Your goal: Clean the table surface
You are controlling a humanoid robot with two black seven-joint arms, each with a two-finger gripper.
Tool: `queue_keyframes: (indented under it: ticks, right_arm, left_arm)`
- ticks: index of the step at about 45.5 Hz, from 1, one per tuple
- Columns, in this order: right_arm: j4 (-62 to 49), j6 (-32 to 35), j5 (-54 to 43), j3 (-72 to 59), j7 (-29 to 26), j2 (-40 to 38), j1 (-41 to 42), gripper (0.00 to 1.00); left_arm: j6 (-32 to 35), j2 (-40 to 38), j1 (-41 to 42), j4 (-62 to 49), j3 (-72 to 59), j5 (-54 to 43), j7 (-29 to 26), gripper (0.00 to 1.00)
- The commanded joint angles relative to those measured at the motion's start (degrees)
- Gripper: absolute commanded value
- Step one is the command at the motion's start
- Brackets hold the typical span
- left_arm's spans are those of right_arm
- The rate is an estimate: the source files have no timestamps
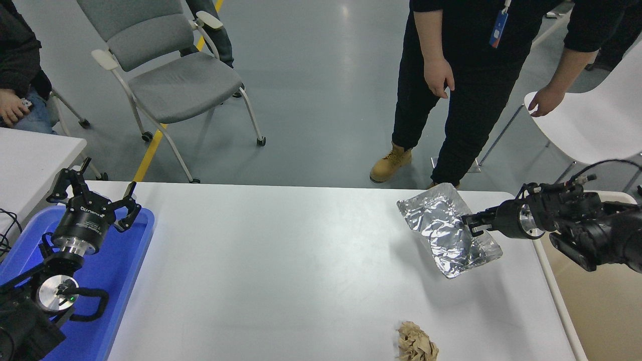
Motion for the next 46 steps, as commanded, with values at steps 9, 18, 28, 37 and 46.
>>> queue_keyframes:
  ticks: [9,18,28,37,46]
  right_arm:
    - [6.88,10.86,1.23,5.82,1.5,-11.24,7.62,0.0]
    - [11.72,16.48,1.23,9.69,1.41,-15.38,9.2,0.0]
    - [11.99,25.36,2.64,16.63,1.41,-19.15,11.84,0.0]
    - [9.36,26.07,3.08,18.83,1.41,-23.02,11.22,0.0]
    - [2.33,25.98,6.76,18.48,1.41,-23.2,7.1,0.0]
  left_arm:
    - [0.0,0.05,-0.01,0.0,-0.04,0.0,0.0,1.0]
    - [0.0,-0.03,-0.01,0.0,0.05,0.0,0.0,1.0]
    - [0.0,-0.03,-0.01,0.0,0.05,0.0,0.0,1.0]
    - [0.0,-0.03,-0.01,0.0,-0.04,0.0,0.0,1.0]
    - [0.0,-0.03,-0.01,0.0,0.05,0.0,0.0,1.0]
